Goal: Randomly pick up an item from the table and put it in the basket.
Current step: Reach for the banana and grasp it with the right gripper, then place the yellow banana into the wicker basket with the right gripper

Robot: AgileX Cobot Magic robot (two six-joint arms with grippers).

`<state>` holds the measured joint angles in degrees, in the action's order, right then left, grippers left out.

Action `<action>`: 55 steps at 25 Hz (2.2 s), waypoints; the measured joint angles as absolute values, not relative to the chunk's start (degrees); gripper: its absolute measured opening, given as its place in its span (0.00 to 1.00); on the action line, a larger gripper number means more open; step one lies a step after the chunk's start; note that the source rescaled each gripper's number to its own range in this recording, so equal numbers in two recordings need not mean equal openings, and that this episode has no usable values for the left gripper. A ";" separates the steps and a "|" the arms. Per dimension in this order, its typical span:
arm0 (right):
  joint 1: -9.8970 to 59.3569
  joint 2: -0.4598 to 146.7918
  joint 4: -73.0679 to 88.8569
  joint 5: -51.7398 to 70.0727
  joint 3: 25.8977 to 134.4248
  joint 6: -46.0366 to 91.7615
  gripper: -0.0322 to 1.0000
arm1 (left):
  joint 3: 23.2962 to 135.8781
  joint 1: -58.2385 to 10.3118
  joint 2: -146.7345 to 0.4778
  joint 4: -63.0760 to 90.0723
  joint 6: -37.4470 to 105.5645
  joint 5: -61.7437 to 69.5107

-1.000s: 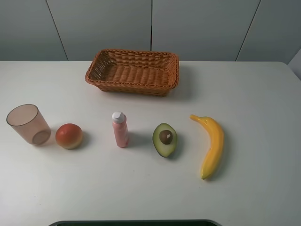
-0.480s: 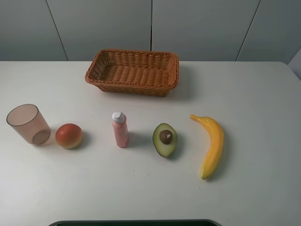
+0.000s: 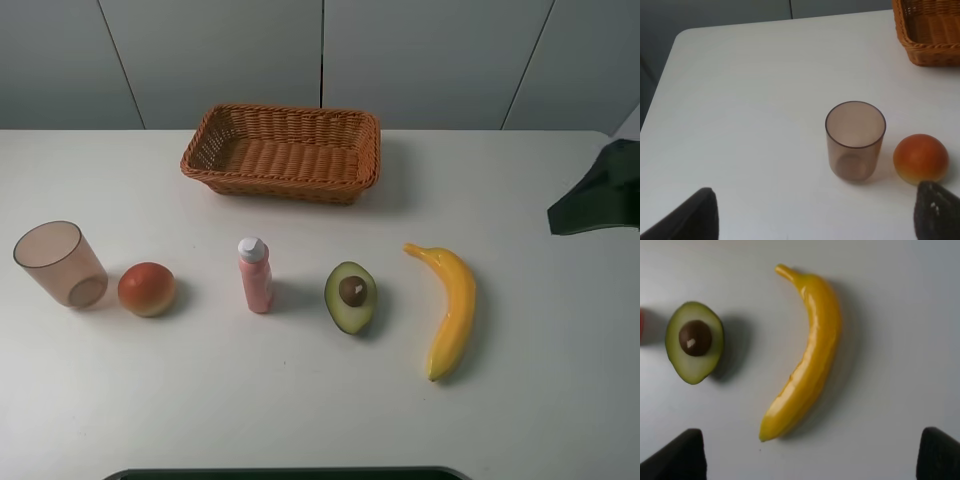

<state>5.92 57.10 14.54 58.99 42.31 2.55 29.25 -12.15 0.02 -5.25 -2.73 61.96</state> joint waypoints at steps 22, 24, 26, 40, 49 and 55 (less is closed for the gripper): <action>23.29 102.76 6.67 35.36 42.53 -14.59 0.86 | 29.25 -12.15 0.02 -5.25 -2.73 61.96; 23.29 103.41 6.60 34.58 42.53 -14.71 0.86 | 29.25 -12.15 0.02 -5.25 -2.73 61.96; 23.29 103.79 6.60 33.86 42.53 -15.22 0.84 | 29.25 -12.15 0.02 -5.25 -2.73 61.96; 23.29 104.04 3.59 33.27 42.53 -16.42 0.05 | 29.25 -12.15 0.02 -5.25 -2.73 61.96; 23.29 95.77 -4.65 41.50 51.29 -16.42 0.05 | 29.25 -12.15 0.02 -5.25 -2.73 61.96; 23.29 87.40 -12.34 41.32 66.21 -12.58 0.05 | 29.25 -12.15 0.02 -5.25 -2.63 61.96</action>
<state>23.29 87.40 -12.34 41.32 66.21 -12.58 29.25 -12.15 0.02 -5.25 -2.63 61.96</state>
